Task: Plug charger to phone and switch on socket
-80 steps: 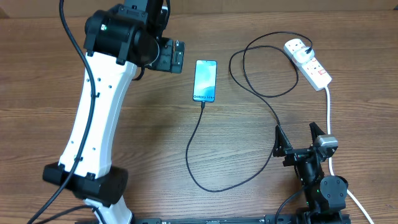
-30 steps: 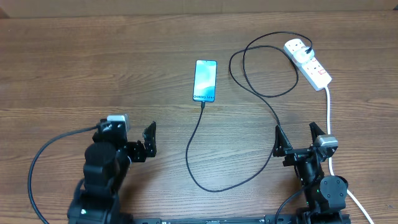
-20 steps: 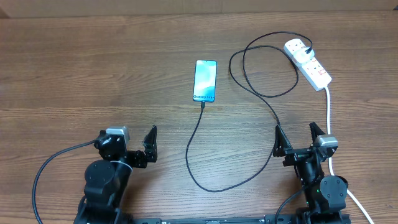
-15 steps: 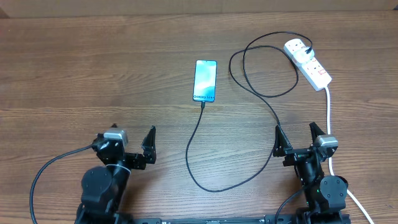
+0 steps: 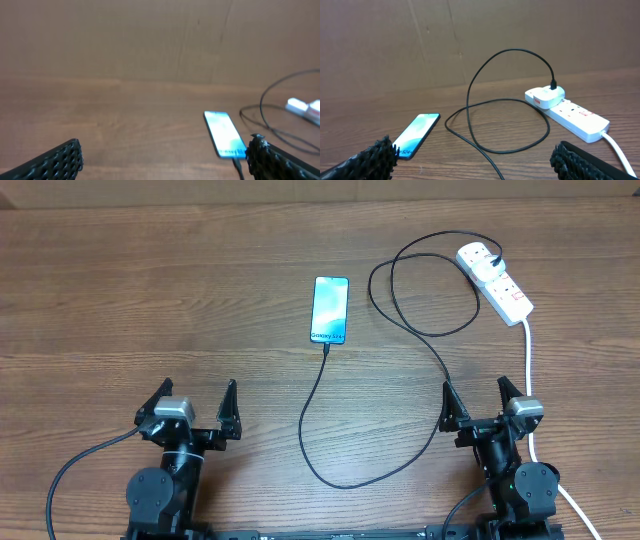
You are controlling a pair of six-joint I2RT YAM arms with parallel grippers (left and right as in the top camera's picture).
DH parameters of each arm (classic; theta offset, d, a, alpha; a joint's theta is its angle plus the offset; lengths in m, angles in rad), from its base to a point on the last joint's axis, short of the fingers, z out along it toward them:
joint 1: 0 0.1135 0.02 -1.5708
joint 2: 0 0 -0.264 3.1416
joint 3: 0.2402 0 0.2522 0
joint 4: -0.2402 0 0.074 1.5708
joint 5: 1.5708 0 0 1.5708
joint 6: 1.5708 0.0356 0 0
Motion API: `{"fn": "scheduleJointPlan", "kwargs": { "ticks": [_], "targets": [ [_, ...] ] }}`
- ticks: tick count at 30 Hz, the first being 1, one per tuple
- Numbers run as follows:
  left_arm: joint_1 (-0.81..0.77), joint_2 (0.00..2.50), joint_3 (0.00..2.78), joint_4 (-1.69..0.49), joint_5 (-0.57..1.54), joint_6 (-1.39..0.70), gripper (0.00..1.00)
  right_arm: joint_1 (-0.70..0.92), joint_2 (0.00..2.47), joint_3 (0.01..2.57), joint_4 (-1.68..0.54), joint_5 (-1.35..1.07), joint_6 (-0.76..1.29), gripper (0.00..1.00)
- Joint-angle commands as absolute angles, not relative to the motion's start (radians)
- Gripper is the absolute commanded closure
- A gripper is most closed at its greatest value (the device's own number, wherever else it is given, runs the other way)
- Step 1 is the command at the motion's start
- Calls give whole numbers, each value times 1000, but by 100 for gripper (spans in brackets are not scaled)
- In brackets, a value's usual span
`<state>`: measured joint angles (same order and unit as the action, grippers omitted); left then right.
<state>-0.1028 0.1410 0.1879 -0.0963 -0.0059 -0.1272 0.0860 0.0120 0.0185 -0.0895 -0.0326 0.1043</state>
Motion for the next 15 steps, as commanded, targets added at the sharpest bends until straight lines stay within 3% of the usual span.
{"fn": "scheduleJointPlan", "kwargs": {
  "ticks": [1, 15],
  "targets": [
    [-96, 95, 131, -40, -34, -112, 0, 91, 3, 8, -84, -20, 100, 0],
    [-41, 3, 30, 12, -47, -131, 0, 91, 3, 8, -84, -20, 99, 0]
  ]
}}
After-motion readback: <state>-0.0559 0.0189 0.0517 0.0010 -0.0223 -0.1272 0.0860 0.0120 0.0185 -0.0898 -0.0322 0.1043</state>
